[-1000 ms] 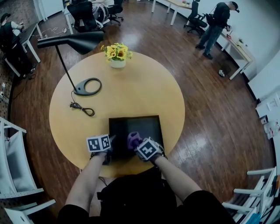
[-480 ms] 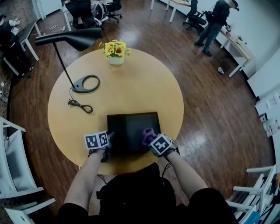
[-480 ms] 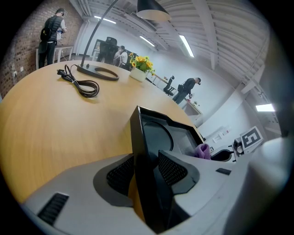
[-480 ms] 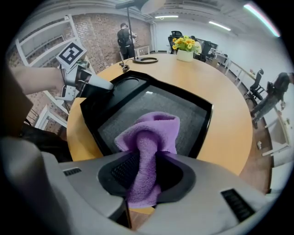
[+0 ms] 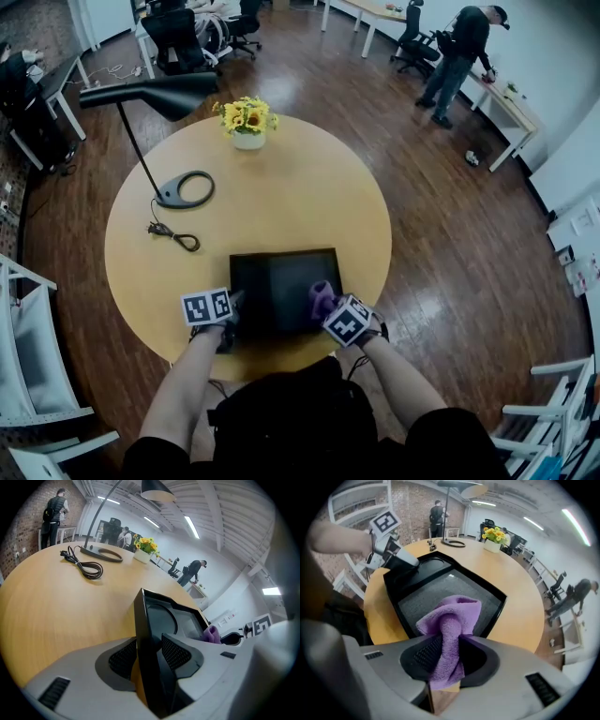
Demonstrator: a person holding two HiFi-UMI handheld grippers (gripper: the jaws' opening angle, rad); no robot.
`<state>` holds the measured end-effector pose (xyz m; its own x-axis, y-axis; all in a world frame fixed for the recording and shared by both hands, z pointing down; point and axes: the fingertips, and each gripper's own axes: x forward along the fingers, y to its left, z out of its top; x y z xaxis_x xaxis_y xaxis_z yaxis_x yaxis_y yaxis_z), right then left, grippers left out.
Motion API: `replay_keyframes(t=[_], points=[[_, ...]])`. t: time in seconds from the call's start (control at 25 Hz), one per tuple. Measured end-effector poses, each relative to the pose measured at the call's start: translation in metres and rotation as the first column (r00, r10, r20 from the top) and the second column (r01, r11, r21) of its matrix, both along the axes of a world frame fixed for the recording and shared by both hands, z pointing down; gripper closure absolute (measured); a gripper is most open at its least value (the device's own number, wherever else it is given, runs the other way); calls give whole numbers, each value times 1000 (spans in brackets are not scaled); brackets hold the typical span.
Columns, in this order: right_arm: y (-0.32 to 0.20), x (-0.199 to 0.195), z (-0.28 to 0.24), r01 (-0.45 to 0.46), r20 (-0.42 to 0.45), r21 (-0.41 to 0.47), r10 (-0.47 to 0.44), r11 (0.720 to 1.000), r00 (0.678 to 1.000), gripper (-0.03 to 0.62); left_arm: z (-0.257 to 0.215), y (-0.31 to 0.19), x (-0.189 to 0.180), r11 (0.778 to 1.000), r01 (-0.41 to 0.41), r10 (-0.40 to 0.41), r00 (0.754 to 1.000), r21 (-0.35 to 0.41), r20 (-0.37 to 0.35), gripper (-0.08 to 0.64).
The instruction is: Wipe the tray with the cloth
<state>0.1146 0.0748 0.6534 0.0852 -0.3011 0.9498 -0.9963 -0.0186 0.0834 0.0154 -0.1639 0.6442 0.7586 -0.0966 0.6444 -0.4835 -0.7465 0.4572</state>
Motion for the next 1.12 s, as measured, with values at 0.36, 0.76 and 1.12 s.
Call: replay_keyframes(t=[0.36, 0.76, 1.12], points=[[-10, 30, -31, -216, 355, 199, 135, 956, 925, 482, -7, 6, -1, 998, 7, -8, 1000, 63, 20, 388], [-89, 50, -70, 86, 214, 333, -165, 939, 963, 482, -21, 11, -15, 989, 44, -50, 998, 143, 41, 380], [-210, -2, -78, 504, 39, 343, -548, 792, 835, 480, -9, 26, -23, 993, 95, -100, 992, 73, 78, 380]])
